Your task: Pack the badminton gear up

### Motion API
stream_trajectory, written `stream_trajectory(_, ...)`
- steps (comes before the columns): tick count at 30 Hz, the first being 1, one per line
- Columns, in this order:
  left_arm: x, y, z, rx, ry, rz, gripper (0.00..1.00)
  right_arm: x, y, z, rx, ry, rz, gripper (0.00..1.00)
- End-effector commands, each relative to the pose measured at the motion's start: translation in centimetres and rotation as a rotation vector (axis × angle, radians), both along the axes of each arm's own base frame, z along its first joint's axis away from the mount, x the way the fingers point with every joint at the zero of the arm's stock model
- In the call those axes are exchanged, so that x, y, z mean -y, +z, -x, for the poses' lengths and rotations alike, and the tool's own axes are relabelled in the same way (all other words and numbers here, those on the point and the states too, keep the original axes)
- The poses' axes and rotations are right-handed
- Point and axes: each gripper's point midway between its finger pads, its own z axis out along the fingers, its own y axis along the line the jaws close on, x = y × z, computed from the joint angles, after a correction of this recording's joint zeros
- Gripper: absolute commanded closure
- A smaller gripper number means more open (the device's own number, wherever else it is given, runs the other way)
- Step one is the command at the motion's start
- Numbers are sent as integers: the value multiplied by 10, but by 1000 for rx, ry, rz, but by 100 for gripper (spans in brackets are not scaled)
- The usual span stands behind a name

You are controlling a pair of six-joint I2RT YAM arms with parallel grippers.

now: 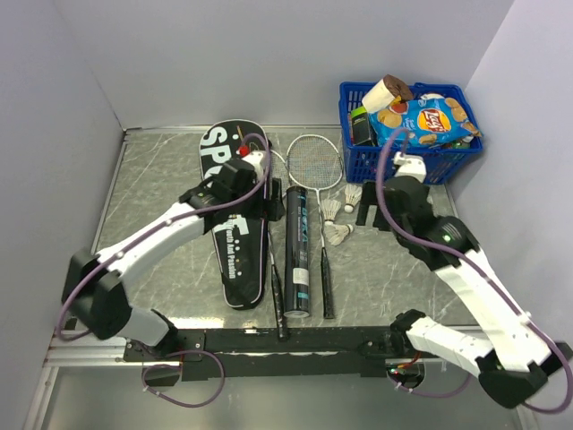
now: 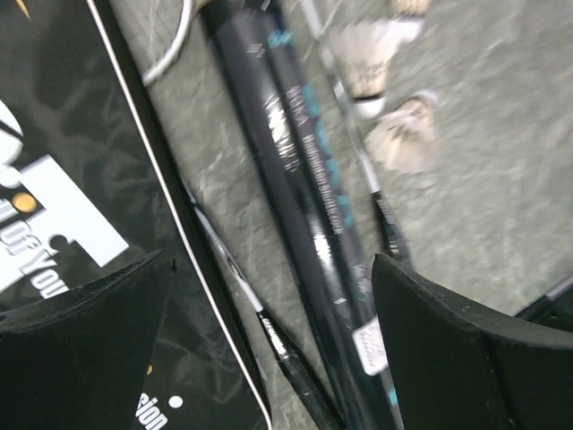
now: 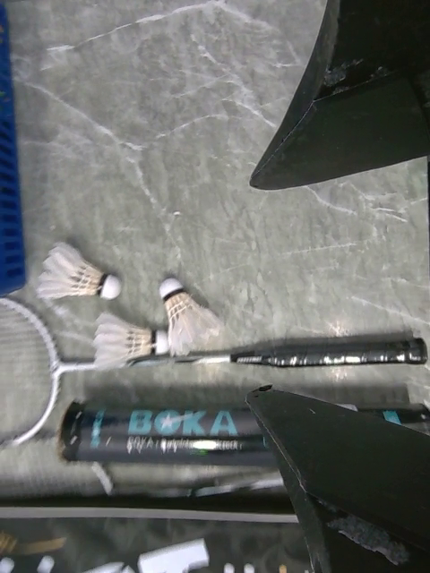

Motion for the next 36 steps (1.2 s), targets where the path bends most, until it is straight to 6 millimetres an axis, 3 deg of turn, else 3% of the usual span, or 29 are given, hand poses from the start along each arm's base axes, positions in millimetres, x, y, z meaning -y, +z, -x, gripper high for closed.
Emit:
stream_trajectory(1, 16, -1, -19, -7, 23, 37, 4, 0, 0, 12, -16, 34, -22, 0)
stream_trajectory(9, 44, -12, -44, 2, -18, 63, 4, -9, -11, 21, -40, 83, -73, 0)
stream_trajectory(18, 64, -46, -67, -43, -31, 31, 4, -7, -18, 27, -55, 85, -71, 0)
stream_trajectory(27, 73, -69, -90, -55, -13, -24, 3, -7, -17, 27, -46, 93, -69, 0)
stream_trajectory(36, 73, -112, -100, -116, 5, -110, 3, -8, -24, 27, -56, 96, -68, 0)
